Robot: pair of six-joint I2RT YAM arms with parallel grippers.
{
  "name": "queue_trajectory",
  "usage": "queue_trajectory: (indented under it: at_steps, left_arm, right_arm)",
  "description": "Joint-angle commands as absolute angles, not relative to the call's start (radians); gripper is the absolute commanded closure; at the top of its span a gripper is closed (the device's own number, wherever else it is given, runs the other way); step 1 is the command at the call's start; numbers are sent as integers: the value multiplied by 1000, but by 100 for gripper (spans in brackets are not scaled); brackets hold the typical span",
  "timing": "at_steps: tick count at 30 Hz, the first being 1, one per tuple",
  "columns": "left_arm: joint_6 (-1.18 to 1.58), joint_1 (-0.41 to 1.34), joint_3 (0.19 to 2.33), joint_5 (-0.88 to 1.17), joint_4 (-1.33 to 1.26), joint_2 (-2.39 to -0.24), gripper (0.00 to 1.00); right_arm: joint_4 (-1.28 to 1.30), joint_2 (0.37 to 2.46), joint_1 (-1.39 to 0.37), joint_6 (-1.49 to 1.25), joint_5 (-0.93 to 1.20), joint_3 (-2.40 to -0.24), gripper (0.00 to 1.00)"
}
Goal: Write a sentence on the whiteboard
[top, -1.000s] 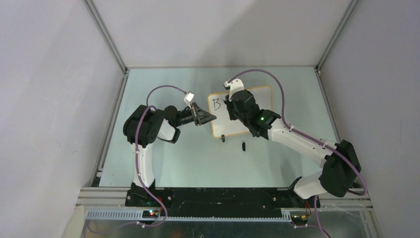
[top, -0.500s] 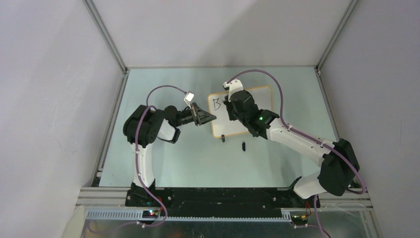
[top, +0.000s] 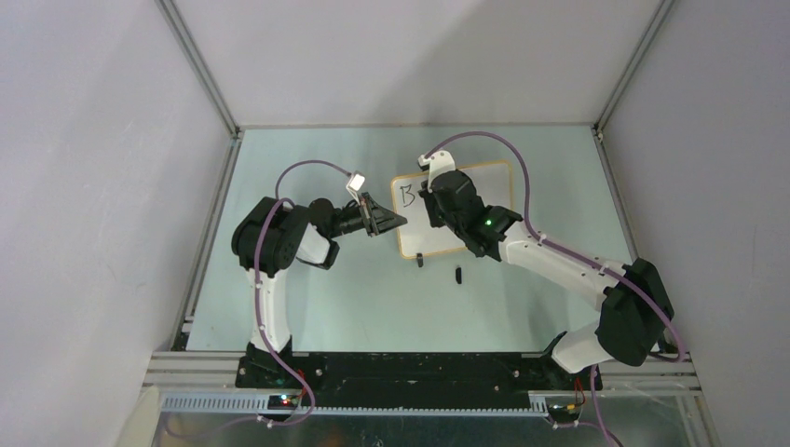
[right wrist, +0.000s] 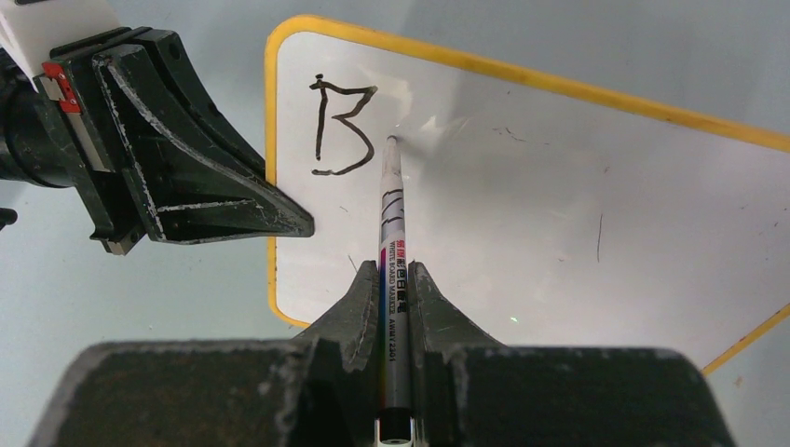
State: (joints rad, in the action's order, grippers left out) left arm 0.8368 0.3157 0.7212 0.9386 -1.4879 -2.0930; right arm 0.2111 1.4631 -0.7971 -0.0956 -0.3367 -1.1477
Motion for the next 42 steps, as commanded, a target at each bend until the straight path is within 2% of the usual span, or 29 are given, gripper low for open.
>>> queue_trajectory:
  at_steps: [1, 16, 42]
  left_arm:
    - [818, 327, 715, 977, -1531, -2068, 100]
    - [819, 328, 716, 976, -1531, -2068, 100]
    - [818, 329, 713, 978, -1531, -2066, 100]
  right_arm:
    - [199, 1467, -797, -93, -363, -1151, 100]
    - [299, 1457, -802, -126, -357, -1150, 100]
    - [203, 1464, -793, -86, -364, -1154, 100]
